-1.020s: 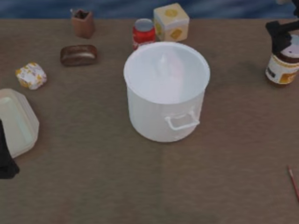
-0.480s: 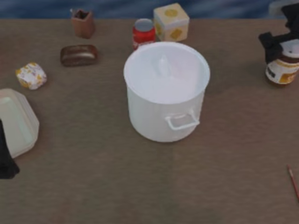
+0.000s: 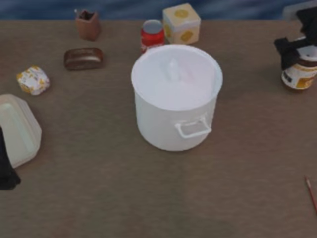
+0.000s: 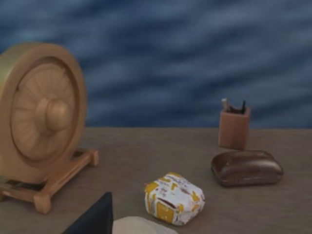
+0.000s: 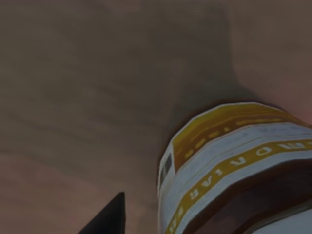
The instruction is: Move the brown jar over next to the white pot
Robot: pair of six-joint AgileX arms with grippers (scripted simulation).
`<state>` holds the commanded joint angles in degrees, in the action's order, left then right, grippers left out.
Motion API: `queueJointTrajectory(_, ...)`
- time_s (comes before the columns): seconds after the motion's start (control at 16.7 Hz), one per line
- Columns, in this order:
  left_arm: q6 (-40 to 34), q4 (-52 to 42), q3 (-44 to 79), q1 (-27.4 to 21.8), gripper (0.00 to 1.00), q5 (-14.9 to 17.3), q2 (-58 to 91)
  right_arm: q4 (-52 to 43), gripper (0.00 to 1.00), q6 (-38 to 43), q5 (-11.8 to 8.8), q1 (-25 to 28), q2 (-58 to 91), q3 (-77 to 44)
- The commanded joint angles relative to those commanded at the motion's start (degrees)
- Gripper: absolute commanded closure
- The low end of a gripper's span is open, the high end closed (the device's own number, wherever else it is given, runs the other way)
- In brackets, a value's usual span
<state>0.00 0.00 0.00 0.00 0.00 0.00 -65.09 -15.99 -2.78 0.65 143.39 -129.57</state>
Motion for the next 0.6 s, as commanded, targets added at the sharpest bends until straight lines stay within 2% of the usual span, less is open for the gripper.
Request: queueJointTrajectory(0.6, 0.0, 0.0, 0.0, 0.0, 0.0, 0.0, 0.0, 0.0, 0.98, 0.0, 0.0, 0.0, 0.0, 0.0)
